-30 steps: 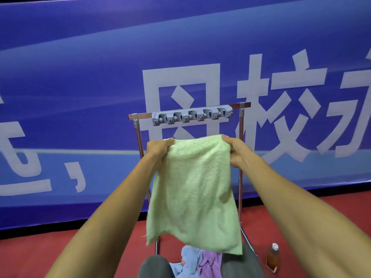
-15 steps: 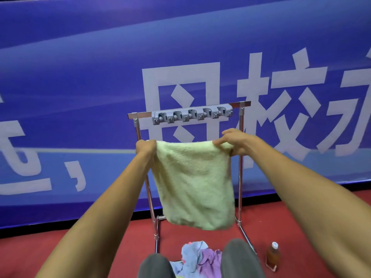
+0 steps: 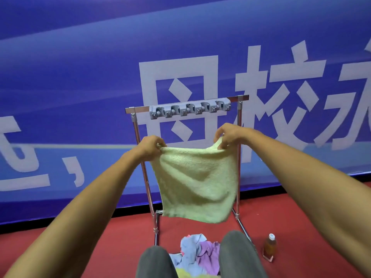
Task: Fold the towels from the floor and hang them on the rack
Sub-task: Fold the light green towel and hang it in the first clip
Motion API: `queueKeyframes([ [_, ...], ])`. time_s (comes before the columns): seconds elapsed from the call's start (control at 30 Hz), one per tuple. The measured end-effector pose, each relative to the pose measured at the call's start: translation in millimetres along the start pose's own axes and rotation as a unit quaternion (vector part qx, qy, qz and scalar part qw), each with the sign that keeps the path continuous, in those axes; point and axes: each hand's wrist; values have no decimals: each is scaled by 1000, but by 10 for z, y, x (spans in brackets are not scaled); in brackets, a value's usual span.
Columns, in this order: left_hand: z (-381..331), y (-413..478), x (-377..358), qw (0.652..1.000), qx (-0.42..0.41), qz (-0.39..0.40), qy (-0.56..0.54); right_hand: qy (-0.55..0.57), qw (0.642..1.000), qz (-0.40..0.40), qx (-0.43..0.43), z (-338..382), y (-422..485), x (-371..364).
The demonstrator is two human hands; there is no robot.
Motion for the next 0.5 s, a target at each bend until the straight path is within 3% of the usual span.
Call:
queueKeyframes([
  [0.07, -30, -2, -56, 996, -38, -38, 72, -35, 999, -14, 17, -13, 14, -10],
  [0.17, 13, 43, -116, 991, -29, -100, 87, -67, 998, -4, 12, -20, -15, -7],
  [0.23, 49, 38, -125, 990, 8, -128, 67, -52, 999, 0, -12, -51, -21, -8],
  [0.3, 55, 21, -119, 984, 99, -151, -12, 29, 998, 6, -63, -102, -14, -8],
  [0.37, 36, 33, -102, 932, 253, -151, -211, 160, 978, 20, -132, -135, -24, 5],
  [0.43, -7, 2, -31, 842, 374, -128, -368, 259, 950, 29, -171, -142, -49, 23],
  [0.5, 45, 26, -1, 826, 386, -125, -391, 336, 922, 25, -189, -146, -74, 24],
])
Point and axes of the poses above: each hand's wrist, its own y-axis towards the middle knuckle, its own x-axis out of the back of the hand, z = x × y, and after that the axes turned 13 degrees about -z, right-handed
